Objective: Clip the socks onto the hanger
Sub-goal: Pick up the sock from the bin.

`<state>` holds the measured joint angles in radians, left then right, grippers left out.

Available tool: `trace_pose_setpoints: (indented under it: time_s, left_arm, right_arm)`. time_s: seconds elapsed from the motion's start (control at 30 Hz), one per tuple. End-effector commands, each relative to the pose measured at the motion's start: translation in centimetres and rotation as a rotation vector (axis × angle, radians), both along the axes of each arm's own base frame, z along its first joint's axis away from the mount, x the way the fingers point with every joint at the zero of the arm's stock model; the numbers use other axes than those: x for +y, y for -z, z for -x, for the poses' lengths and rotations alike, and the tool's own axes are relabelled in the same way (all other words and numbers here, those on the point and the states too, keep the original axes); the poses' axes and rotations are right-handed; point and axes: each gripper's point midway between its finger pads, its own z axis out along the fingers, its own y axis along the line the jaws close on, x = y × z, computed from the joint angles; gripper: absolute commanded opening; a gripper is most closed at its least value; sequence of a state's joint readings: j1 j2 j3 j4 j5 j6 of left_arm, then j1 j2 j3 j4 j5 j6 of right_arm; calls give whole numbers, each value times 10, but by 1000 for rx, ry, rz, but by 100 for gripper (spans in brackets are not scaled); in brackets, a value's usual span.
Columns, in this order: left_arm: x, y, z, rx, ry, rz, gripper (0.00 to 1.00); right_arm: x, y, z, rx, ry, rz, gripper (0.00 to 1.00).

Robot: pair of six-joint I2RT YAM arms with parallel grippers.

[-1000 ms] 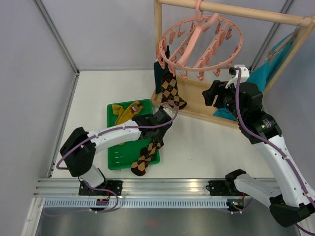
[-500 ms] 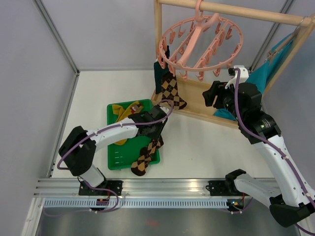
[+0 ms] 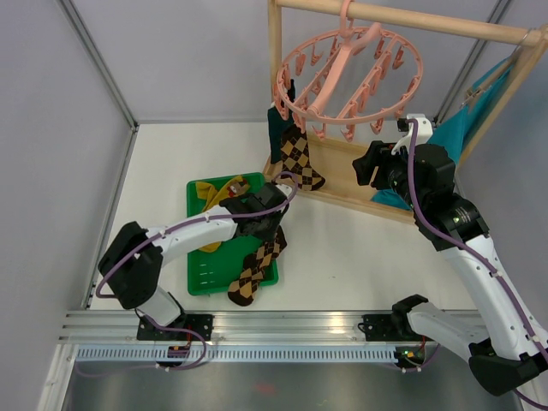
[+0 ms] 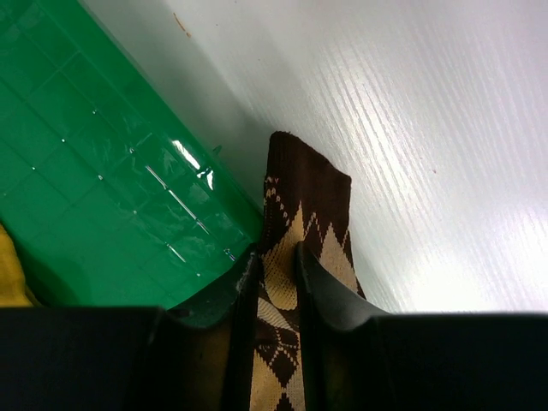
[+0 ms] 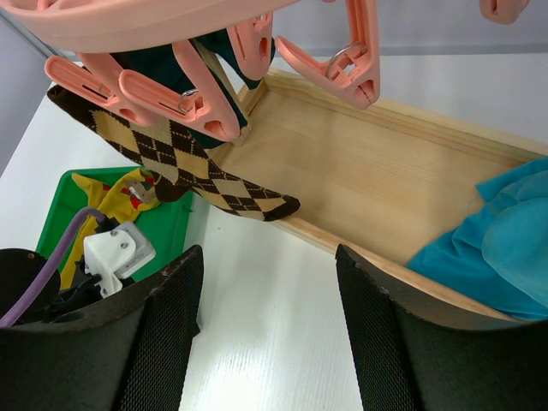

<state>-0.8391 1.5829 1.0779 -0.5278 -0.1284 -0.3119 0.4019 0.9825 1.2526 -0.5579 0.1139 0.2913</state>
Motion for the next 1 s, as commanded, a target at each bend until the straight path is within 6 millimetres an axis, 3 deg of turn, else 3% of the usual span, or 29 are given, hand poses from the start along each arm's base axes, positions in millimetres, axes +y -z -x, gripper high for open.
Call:
trace_pose_setpoints:
  time_s: [0.0, 0.23, 0.6, 0.83, 0.87, 0.93, 0.97]
  left_arm:
    - [1, -14, -4, -40, 11, 39, 12]
    - [14, -20, -10, -61, -35, 49, 2]
    - [25, -40, -11, -105, -95, 145, 2]
    - [1, -89, 1, -242, 46, 415, 2]
    - [-3, -113, 0, -309, 61, 483, 2]
    - [-9, -136, 3, -354, 99, 550, 2]
    - [-10, -158, 2, -408, 114, 594, 2]
  right_arm:
    - [-4, -7, -2, -24, 21, 5, 69]
    - [-3, -6, -3, -19, 20, 6, 69]
    - [-2, -3, -3, -16, 14, 6, 69]
    - [-1, -14, -1, -31, 0, -1, 68]
    - [1, -17, -2, -33, -8, -3, 68]
    - [3, -31, 0, -52, -23, -15, 69]
    - [4, -34, -1, -53, -26, -15, 69]
